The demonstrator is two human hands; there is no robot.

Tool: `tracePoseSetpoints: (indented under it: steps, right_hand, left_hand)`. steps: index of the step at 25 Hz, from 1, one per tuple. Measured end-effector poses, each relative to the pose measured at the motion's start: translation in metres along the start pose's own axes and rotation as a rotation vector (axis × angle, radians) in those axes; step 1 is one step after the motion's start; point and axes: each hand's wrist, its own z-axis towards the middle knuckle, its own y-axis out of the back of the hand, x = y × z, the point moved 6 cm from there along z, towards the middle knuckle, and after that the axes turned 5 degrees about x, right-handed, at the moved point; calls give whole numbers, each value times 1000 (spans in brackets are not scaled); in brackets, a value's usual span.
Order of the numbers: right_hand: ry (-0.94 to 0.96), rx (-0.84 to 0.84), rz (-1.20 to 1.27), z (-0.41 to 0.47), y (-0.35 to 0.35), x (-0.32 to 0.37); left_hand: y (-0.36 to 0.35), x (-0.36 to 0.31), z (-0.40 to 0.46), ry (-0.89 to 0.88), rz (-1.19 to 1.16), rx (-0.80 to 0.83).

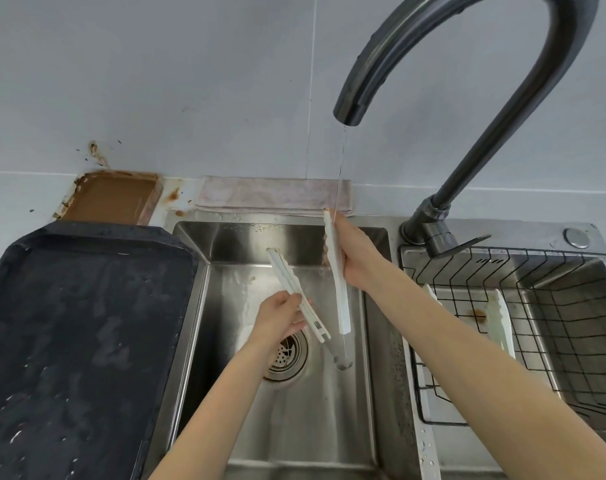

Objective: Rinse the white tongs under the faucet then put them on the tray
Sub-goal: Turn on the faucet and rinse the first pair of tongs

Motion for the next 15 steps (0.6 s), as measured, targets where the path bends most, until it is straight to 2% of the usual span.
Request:
tracePoseSetpoints:
  steps: [3,6,9,13,15]
  right_hand:
    - [-23,2,31,0,3,0]
    - [10,-30,65,2,6,3]
    - [209,-112,-152,1,9,11]
    - [455,-83,-393,-8,-5,12]
    - [508,-90,-516,-7,-15,13]
  left_hand:
    - [5,-12,5,-67,-136,-30]
    - [9,-26,1,-164,-155,-72]
    - [15,-33,-4,-224,-144,-143]
    - [21,-36,-8,-250,-164,-158]
    - [23,-39,-11,-261,-165,-164]
